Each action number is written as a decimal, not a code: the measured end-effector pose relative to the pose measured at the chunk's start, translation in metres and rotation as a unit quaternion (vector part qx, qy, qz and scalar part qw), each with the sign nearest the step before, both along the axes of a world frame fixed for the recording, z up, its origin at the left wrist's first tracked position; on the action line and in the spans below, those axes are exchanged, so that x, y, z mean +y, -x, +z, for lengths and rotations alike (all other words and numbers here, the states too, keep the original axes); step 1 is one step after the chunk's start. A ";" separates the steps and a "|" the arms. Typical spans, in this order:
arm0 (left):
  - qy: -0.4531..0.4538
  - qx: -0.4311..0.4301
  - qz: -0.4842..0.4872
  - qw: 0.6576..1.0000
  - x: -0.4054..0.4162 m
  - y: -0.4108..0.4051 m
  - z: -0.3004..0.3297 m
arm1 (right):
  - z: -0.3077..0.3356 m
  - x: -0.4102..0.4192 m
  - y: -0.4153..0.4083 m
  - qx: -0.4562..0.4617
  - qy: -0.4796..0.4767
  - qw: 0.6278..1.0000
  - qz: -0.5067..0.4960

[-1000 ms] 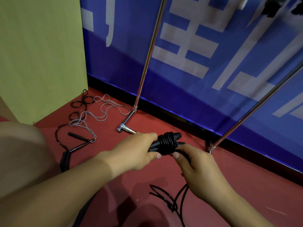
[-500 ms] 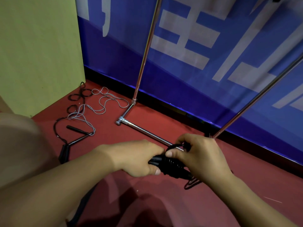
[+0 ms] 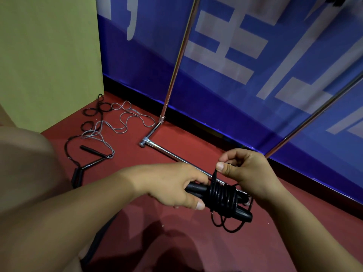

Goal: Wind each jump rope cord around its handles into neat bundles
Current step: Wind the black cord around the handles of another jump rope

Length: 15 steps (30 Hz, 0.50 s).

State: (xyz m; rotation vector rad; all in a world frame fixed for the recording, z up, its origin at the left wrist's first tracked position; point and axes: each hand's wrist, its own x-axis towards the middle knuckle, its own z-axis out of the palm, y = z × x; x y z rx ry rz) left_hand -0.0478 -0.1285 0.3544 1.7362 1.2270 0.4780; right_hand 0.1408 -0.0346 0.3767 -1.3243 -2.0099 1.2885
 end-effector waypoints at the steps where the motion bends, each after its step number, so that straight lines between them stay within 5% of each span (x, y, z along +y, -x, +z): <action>1: 0.001 -0.003 0.001 1.000 -0.001 0.000 0.000 | -0.001 0.000 0.001 0.004 0.003 1.000 0.003; 15: 0.012 -0.050 0.007 0.999 -0.007 -0.001 0.010 | -0.007 0.011 0.003 0.006 -0.047 0.999 0.000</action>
